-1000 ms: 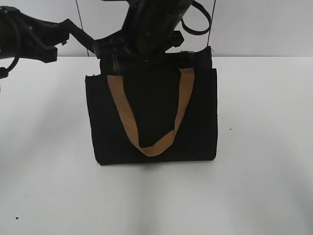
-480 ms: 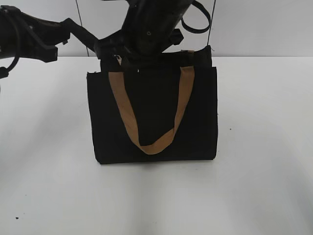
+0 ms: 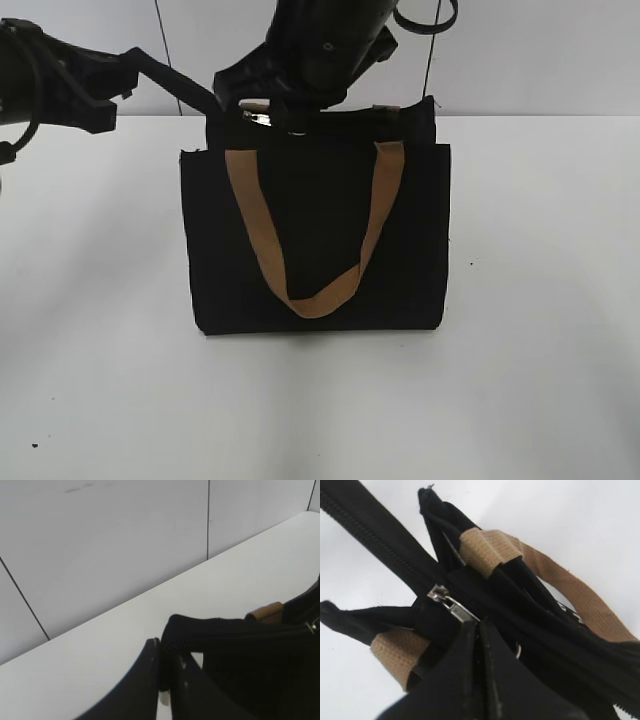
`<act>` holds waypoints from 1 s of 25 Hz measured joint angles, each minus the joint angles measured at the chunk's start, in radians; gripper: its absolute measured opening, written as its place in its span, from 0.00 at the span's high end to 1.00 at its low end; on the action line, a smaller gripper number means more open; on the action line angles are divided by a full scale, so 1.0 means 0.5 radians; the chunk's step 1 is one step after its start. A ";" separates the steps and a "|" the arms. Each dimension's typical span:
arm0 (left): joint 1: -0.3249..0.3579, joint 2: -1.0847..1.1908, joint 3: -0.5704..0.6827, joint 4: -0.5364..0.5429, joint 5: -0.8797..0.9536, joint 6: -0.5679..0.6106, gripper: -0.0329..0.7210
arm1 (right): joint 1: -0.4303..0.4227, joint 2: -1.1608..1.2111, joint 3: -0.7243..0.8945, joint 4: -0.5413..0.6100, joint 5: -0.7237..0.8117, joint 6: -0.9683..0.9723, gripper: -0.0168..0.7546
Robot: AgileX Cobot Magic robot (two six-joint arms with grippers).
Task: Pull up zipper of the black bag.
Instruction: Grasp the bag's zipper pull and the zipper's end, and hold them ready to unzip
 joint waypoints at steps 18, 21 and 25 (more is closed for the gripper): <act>-0.004 0.000 0.000 0.009 0.140 0.000 0.92 | -0.015 -0.077 -0.002 -0.521 0.543 -0.094 1.00; -0.004 0.000 0.000 0.009 0.164 0.000 0.92 | -0.068 -0.105 -0.002 -0.529 0.588 -0.118 1.00; -0.004 0.000 0.000 0.008 0.189 0.000 0.92 | -0.148 -0.147 -0.002 -0.506 0.604 -0.161 1.00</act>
